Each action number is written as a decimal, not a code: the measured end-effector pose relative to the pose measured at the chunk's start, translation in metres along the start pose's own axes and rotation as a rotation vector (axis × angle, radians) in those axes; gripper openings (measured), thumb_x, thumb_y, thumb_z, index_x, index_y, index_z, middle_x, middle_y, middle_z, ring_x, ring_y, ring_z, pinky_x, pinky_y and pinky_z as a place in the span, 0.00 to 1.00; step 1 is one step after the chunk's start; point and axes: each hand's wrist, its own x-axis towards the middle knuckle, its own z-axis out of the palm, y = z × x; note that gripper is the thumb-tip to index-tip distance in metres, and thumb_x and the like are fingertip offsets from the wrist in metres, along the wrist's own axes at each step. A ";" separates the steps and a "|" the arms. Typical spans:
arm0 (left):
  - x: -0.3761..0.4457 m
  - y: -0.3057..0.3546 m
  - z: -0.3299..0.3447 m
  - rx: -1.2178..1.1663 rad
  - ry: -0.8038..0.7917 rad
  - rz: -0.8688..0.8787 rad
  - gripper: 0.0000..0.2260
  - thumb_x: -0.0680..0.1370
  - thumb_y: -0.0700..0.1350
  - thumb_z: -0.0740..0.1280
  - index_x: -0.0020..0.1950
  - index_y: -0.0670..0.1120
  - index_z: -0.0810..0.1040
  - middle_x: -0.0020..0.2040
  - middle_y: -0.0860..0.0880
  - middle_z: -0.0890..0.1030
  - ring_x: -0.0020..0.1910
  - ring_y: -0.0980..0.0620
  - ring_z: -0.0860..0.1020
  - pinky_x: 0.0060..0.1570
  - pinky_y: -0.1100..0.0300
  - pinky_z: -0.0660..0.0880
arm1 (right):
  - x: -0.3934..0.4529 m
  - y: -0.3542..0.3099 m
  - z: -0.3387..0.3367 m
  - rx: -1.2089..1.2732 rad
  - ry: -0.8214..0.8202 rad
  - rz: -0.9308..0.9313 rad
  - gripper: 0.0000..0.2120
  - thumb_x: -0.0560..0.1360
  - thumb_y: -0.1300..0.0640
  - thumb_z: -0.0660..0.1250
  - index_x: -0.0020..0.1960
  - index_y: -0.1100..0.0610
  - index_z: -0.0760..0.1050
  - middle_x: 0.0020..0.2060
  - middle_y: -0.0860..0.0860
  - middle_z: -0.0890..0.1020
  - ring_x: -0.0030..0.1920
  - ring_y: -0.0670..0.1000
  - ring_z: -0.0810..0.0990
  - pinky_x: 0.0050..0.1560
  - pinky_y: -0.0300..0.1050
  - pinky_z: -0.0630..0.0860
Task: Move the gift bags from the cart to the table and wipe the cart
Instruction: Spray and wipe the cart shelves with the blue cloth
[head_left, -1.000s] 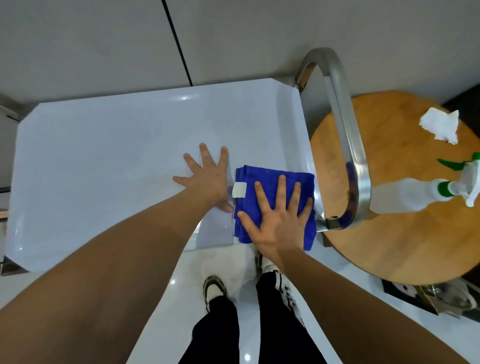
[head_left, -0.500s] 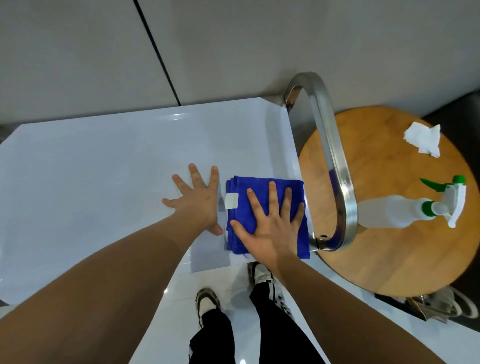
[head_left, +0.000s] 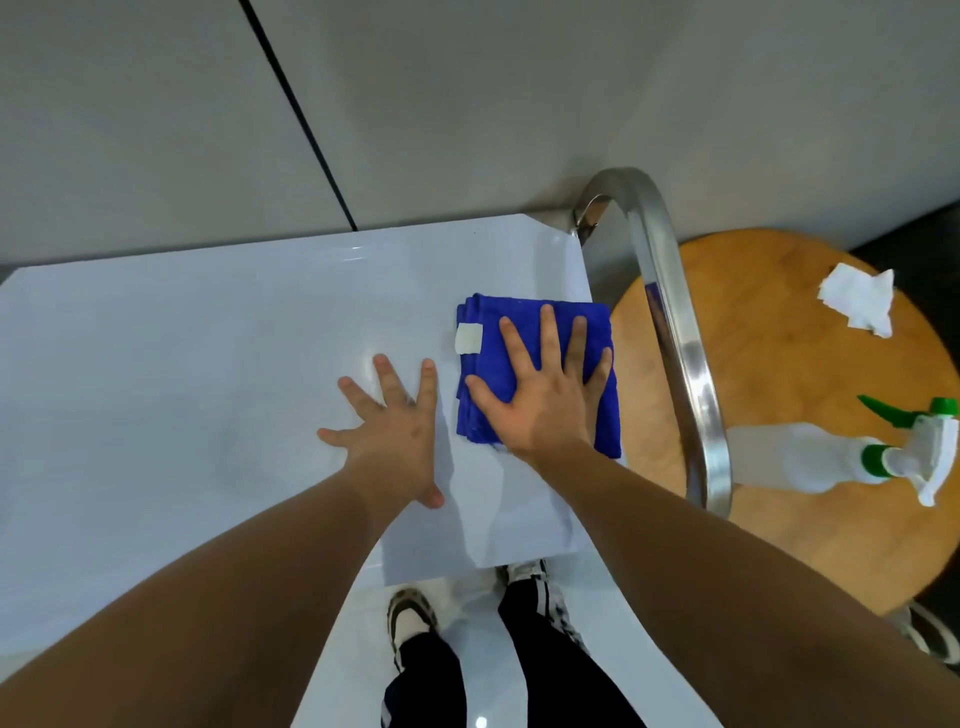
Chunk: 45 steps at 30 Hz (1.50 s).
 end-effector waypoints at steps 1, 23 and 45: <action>0.000 0.000 -0.001 -0.005 -0.005 -0.001 0.71 0.62 0.59 0.83 0.76 0.55 0.22 0.76 0.38 0.25 0.75 0.23 0.35 0.64 0.20 0.60 | 0.011 -0.003 -0.002 -0.009 0.003 0.005 0.38 0.75 0.24 0.45 0.80 0.37 0.41 0.82 0.50 0.42 0.80 0.62 0.38 0.75 0.71 0.38; 0.002 0.001 -0.002 -0.043 -0.013 0.004 0.72 0.62 0.57 0.84 0.76 0.55 0.22 0.75 0.37 0.23 0.73 0.21 0.33 0.61 0.17 0.56 | 0.126 -0.008 -0.032 -0.087 0.096 -0.180 0.38 0.75 0.25 0.44 0.81 0.40 0.49 0.82 0.52 0.51 0.80 0.63 0.45 0.76 0.70 0.44; 0.006 -0.002 0.001 0.008 0.094 0.033 0.76 0.56 0.58 0.85 0.74 0.54 0.21 0.76 0.32 0.28 0.75 0.23 0.34 0.66 0.19 0.51 | -0.138 0.032 0.031 -0.003 0.005 0.001 0.35 0.78 0.27 0.45 0.81 0.40 0.49 0.82 0.50 0.48 0.81 0.62 0.41 0.75 0.71 0.43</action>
